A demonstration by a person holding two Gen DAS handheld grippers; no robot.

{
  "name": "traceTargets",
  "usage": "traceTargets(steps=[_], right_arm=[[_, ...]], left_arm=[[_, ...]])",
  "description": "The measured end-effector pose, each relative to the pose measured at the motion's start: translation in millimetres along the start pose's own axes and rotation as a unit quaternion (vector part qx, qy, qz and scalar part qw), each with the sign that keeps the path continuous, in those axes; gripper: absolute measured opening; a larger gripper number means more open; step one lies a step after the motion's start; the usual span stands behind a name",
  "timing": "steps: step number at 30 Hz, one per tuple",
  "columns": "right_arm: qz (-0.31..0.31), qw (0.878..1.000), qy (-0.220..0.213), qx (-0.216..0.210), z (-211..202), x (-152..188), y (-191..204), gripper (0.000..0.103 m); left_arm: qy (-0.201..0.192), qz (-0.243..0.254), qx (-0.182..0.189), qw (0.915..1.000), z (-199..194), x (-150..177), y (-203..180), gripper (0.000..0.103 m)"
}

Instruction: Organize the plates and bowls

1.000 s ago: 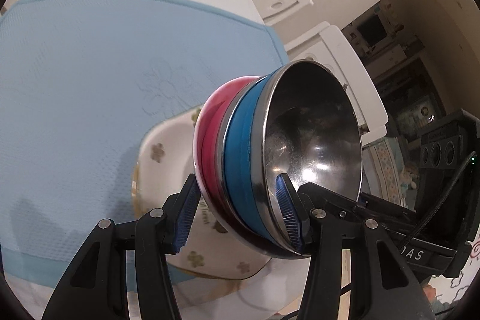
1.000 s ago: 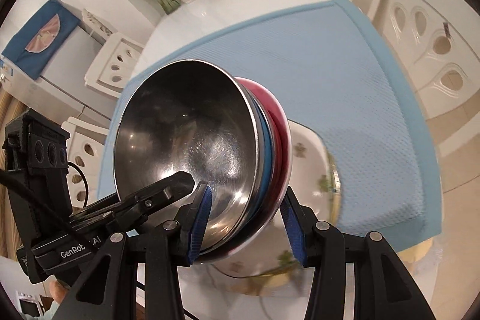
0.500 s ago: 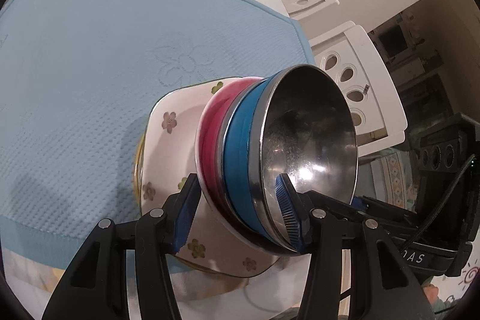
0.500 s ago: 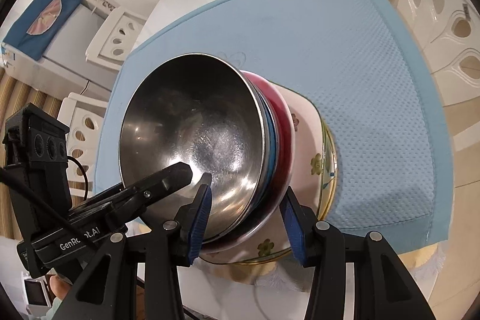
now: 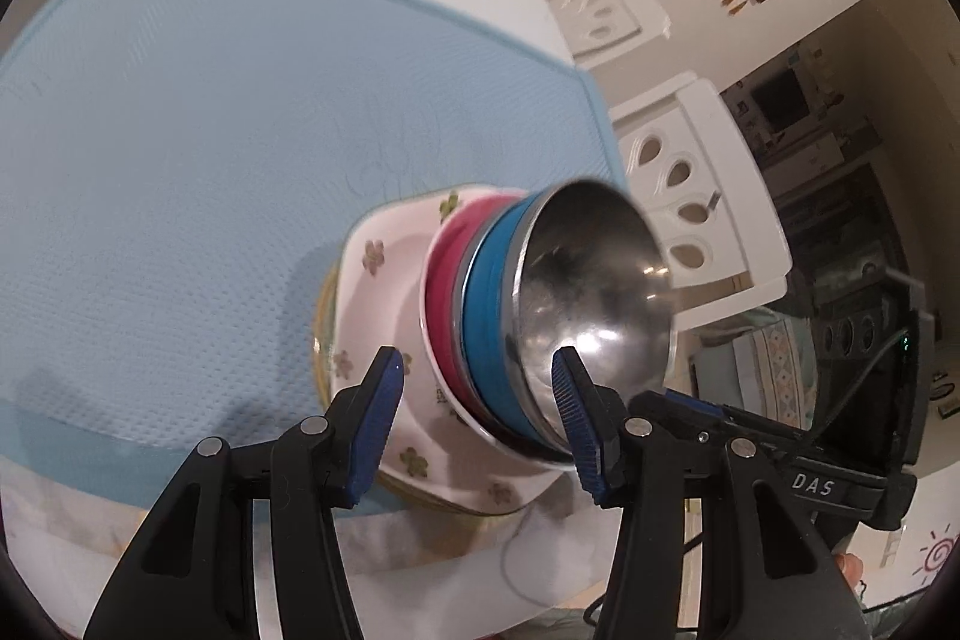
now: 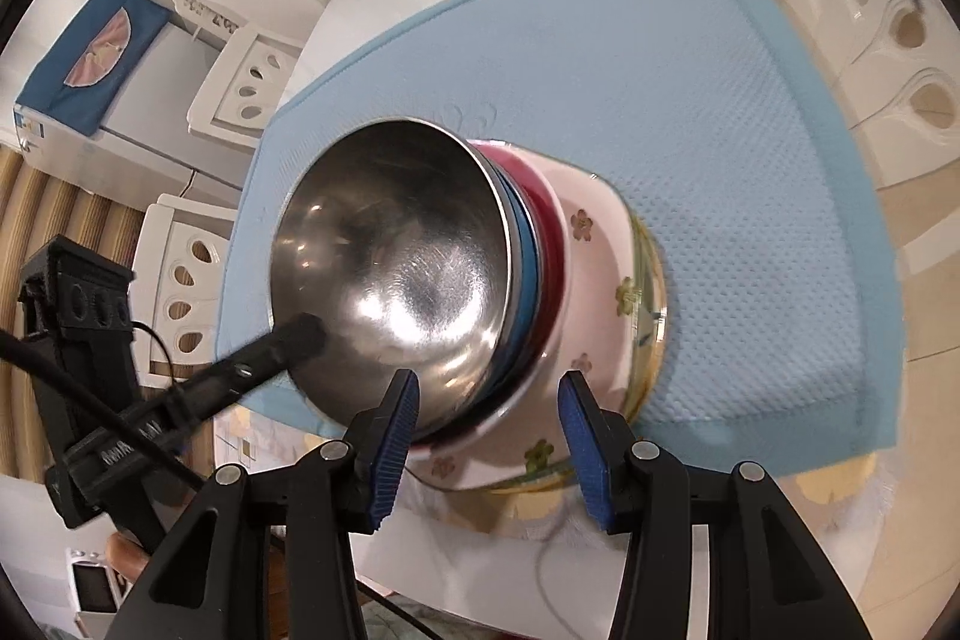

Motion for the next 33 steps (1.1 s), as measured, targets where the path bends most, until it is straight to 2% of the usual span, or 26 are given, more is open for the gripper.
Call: traceTargets(steps=[2,5,9,11,13,15,17,19,21,24,26,31,33], right_arm=[[-0.017,0.999,-0.026,0.021,-16.5,2.0,6.2,0.047],[-0.040,0.995,-0.083,0.048,-44.2,4.7,23.2,0.058],[-0.064,0.979,-0.176,0.084,-77.5,10.8,57.8,0.059],[-0.069,0.965,-0.225,0.114,-93.6,14.0,75.2,0.062],[-0.068,0.956,-0.256,0.124,-104.0,18.1,90.7,0.081],[-0.074,0.946,-0.289,0.125,-113.8,22.5,108.7,0.084],[-0.087,0.936,-0.311,0.138,-119.9,26.5,126.6,0.084],[-0.091,0.927,-0.329,0.154,-127.0,33.6,138.1,0.084],[-0.077,0.918,-0.353,0.162,-134.6,46.1,146.1,0.084],[-0.043,0.918,-0.361,0.158,-135.7,64.3,147.2,0.087],[-0.025,0.923,-0.349,0.162,-130.3,74.3,142.7,0.088],[0.017,0.938,-0.302,0.169,-108.9,98.1,127.0,0.088],[0.029,0.943,-0.288,0.166,-101.8,105.3,123.1,0.087]], left_arm=[[-0.015,0.010,0.002,0.9998,-16.9,-5.4,-3.2,0.048],[-0.043,0.045,-0.002,0.9980,-42.5,-15.9,-12.8,0.049],[-0.088,0.121,-0.038,0.9880,-78.4,-27.7,-29.0,0.053],[-0.114,0.159,-0.061,0.9787,-100.6,-31.7,-36.7,0.062],[-0.147,0.196,-0.082,0.9661,-126.5,-33.7,-42.2,0.071],[-0.183,0.227,-0.102,0.9511,-152.6,-33.4,-46.9,0.092],[-0.218,0.248,-0.128,0.9353,-175.8,-31.8,-49.5,0.103],[-0.238,0.263,-0.148,0.9230,-191.8,-27.8,-50.7,0.103],[-0.242,0.272,-0.165,0.9167,-198.9,-22.6,-52.2,0.103],[-0.235,0.276,-0.187,0.9131,-202.1,-10.4,-48.2,0.103],[-0.234,0.270,-0.196,0.9134,-201.3,-1.6,-44.5,0.103],[-0.196,0.244,-0.187,0.9312,-188.3,20.9,-26.5,0.103],[-0.166,0.228,-0.193,0.9398,-178.2,27.7,-15.3,0.103]])
Point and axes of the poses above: each gripper's, at about its wrist camera, not at the fingertips, and z roughly the way its jaws point, y to its left, x to its underside, the point moved 8 cm from there along z, roughly the way its jaws point, and after that the axes turned 6 degrees about z, right-handed, at the moved point
